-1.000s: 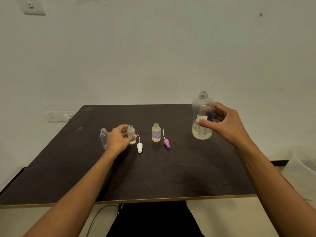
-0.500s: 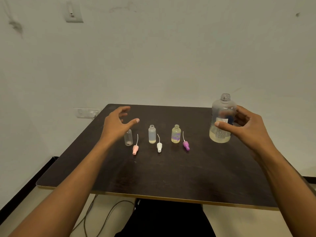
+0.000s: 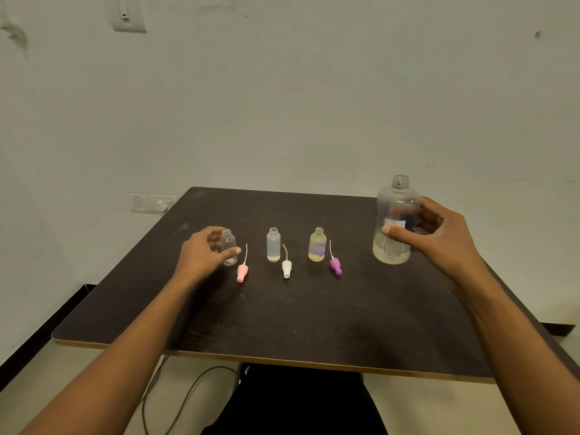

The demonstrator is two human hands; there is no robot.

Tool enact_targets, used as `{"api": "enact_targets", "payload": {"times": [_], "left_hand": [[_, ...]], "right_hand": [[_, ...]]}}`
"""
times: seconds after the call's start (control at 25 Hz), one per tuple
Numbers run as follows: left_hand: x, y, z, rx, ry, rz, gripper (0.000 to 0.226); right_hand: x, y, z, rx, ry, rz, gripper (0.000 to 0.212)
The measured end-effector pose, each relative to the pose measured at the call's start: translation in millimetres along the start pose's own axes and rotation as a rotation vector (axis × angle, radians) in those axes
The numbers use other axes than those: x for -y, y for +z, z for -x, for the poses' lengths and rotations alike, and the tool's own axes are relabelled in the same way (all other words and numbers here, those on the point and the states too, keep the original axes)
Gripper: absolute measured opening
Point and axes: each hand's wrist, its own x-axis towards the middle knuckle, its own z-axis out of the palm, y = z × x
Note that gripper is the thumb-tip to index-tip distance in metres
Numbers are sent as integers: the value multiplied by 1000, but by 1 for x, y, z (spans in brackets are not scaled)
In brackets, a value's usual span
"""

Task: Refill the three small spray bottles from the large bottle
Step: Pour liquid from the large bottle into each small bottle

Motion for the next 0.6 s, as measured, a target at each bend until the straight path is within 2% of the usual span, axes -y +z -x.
{"api": "enact_targets", "payload": {"times": [0.12, 0.44, 0.6], "left_hand": [[5, 3, -3, 0, -12, -7, 69], [4, -1, -3, -39, -13, 7, 49], [-23, -11, -4, -89, 72, 53, 44]], "right_hand": [[2, 1, 0, 8, 6, -6, 74], [-2, 2, -1, 4, -9, -6, 84], [-1, -1, -4, -4, -10, 4, 84]]}}
